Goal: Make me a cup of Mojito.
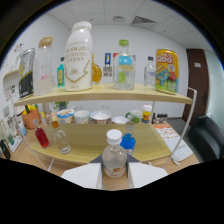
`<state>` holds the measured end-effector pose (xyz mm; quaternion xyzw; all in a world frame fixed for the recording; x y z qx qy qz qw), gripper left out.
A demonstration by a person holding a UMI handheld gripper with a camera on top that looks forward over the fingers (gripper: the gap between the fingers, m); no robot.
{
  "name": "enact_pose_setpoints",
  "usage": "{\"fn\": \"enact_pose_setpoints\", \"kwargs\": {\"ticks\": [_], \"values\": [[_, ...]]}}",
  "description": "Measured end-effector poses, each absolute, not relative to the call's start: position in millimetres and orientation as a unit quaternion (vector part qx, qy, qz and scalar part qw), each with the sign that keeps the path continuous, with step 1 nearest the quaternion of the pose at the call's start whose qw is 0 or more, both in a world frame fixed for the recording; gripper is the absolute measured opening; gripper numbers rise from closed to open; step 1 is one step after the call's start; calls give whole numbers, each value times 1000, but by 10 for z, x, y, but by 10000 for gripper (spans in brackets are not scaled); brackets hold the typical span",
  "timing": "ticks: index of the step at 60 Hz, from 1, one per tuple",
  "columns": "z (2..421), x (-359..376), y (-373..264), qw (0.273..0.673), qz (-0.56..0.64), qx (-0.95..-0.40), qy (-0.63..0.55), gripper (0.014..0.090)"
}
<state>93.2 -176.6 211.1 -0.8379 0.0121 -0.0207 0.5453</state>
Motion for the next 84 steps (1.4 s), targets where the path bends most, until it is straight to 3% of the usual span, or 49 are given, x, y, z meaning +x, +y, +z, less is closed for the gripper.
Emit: {"fn": "enact_pose_setpoints", "kwargs": {"ticks": [14, 25, 43, 56, 67, 75, 84], "values": [[1496, 1408, -2237, 494, -68, -866, 22, 341], [1521, 1528, -2272, 494, -203, -841, -91, 339], [2074, 1447, -1997, 462, -456, -671, -359, 336], [2232, 1188, -1845, 395, -563, -519, -508, 337], [2097, 1019, -1787, 321, -600, -407, -609, 338], [2050, 979, -1802, 304, -599, -387, -632, 337], [2129, 948, -1814, 336, -583, -402, -621, 337]]}}
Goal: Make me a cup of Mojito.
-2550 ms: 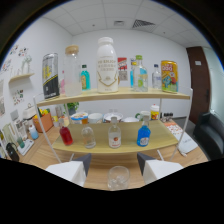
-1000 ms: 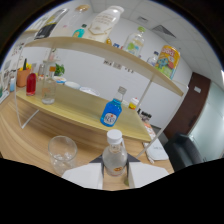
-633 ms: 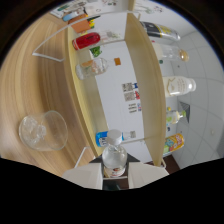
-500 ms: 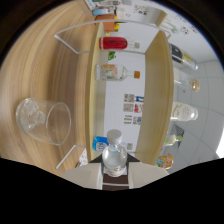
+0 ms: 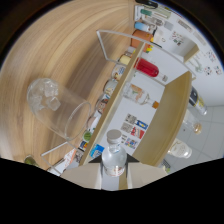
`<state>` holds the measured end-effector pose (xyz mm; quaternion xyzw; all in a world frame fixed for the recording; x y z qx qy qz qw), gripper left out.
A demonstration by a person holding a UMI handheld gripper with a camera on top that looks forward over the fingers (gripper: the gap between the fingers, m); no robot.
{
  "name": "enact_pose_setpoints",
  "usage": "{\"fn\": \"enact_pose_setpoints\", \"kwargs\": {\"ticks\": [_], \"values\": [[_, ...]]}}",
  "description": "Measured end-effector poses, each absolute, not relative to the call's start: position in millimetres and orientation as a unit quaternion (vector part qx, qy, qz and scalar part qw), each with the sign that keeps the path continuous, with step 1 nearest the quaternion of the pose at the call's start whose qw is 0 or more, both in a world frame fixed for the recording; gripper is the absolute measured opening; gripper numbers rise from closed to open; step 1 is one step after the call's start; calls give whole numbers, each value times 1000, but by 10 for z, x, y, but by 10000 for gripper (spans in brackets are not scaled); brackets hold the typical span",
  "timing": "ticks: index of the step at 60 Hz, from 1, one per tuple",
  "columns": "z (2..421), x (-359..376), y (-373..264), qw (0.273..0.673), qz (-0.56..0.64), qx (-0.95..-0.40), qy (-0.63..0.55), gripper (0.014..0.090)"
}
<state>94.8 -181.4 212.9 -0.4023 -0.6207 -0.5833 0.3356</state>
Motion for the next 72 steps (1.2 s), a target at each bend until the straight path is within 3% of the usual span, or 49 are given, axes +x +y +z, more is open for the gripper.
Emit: {"fn": "enact_pose_setpoints", "kwargs": {"ticks": [5, 17, 24, 37, 55, 72], "values": [[2244, 983, -1836, 379, -553, -455, -586, 343], [2703, 1134, -2007, 561, -368, -636, -380, 341], [2682, 1403, -2101, 612, -218, -731, -207, 343], [1849, 1642, -2033, 577, -8, -817, -7, 342], [684, 1587, -1997, 495, 35, -868, -6, 342], [196, 1579, -2059, 451, 32, -892, -15, 343]]}}
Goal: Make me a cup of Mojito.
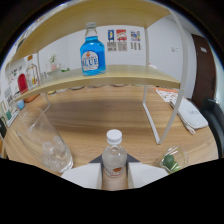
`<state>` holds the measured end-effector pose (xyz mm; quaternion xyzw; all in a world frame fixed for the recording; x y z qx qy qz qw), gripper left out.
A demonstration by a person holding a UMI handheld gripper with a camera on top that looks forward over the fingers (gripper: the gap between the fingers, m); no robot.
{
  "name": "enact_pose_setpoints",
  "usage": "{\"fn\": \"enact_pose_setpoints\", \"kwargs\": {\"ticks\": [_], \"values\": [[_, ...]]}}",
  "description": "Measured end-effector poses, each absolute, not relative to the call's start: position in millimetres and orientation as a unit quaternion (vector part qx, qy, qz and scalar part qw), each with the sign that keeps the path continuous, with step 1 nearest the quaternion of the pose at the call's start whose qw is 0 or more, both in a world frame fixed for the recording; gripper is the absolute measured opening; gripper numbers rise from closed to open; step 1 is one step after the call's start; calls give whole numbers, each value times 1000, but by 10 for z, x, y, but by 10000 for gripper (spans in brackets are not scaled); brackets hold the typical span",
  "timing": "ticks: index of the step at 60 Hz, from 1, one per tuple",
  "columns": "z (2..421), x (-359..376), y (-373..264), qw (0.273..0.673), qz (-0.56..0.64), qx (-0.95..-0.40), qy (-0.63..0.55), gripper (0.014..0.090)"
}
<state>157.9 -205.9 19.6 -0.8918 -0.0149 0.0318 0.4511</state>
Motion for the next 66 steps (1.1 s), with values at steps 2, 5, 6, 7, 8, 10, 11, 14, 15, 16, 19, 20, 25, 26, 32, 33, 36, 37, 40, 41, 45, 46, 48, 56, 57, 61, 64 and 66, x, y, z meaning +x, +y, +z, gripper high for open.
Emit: {"fn": "enact_pose_setpoints", "kwargs": {"ticks": [2, 5, 6, 7, 8, 10, 11, 14, 15, 16, 19, 20, 25, 26, 32, 33, 36, 37, 40, 41, 45, 46, 48, 56, 57, 61, 64, 66], "values": [[149, 1587, -2067, 447, 29, -894, -16, 344], [143, 1584, -2065, 450, 29, -892, -17, 347], [138, 1580, -2070, 450, 29, -892, -18, 346], [138, 1578, -2073, 451, 29, -892, -18, 348], [138, 1580, -2078, 452, 28, -892, -19, 350], [136, 1586, -2088, 451, 25, -892, -21, 351], [136, 1584, -2093, 451, 24, -892, -22, 353], [133, 1579, -2112, 451, 23, -892, -22, 358], [128, 1580, -2118, 450, 23, -892, -22, 359], [122, 1584, -2126, 449, 23, -893, -21, 358], [103, 1601, -2148, 444, 20, -896, -20, 368], [108, 1608, -2153, 443, 17, -896, -19, 381], [144, 1664, -2209, 443, 3, -897, -15, 464], [160, 1670, -2224, 443, 1, -897, -13, 483], [332, 1678, -2347, 448, -3, -894, -7, 773], [379, 1676, -2368, 451, -4, -892, -6, 795], [548, 1661, -2428, 464, -8, -886, -1, 818], [611, 1647, -2451, 469, -9, -883, 1, 824], [805, 1578, -2529, 483, -5, -876, 4, 852], [882, 1543, -2559, 487, -3, -874, 5, 862], [1121, 1397, -2687, 505, 6, -863, 8, 863], [1170, 1354, -2714, 508, 7, -861, 9, 860], [1257, 1271, -2784, 513, 10, -858, 9, 856], [1364, 901, -3063, 515, 15, -857, 4, 854], [1353, 853, -3100, 513, 15, -858, 3, 854], [1280, 668, -3225, 504, 16, -864, -2, 852], [1220, 538, -3299, 498, 15, -867, -6, 850], [1189, 450, -3328, 493, 16, -870, -8, 852]]}}
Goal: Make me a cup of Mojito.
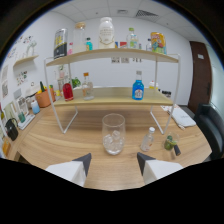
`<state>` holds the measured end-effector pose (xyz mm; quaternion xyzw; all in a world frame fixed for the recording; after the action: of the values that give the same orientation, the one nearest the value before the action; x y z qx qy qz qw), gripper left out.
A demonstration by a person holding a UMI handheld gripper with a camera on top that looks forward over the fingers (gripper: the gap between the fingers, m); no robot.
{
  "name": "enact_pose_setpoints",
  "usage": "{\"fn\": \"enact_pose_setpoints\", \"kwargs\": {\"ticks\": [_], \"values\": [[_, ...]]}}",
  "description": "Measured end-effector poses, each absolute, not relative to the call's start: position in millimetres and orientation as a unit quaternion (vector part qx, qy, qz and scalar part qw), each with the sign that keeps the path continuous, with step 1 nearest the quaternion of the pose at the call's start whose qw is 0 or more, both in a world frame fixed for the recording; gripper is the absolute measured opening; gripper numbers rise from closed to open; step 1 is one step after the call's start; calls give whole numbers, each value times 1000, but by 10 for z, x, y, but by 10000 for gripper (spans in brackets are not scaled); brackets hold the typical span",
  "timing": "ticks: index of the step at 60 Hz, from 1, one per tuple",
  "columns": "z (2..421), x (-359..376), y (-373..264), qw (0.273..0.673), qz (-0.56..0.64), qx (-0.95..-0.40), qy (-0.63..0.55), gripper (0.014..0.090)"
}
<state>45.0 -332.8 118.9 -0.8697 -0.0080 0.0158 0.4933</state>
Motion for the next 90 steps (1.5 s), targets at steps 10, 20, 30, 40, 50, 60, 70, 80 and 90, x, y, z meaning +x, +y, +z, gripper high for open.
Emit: {"fn": "enact_pose_setpoints", "kwargs": {"ticks": [10, 20, 30, 40, 50, 60, 70, 80, 90], "values": [[1419, -16, -3309, 490, 35, -871, -20, 851], [2258, -493, -2994, 535, 40, -844, -23, 852], [3167, -1005, -2574, 586, 44, -808, -30, 857], [3793, -1414, -2106, 624, 57, -779, -29, 864], [4067, -1586, -1592, 643, 40, -765, -25, 861], [4110, -1632, -1130, 641, 17, -767, -20, 851], [4105, -1533, -946, 643, -4, -765, -5, 553], [4122, -1538, -983, 648, 8, -761, -16, 523], [4173, -1519, -1107, 659, 10, -752, -31, 504]]}}
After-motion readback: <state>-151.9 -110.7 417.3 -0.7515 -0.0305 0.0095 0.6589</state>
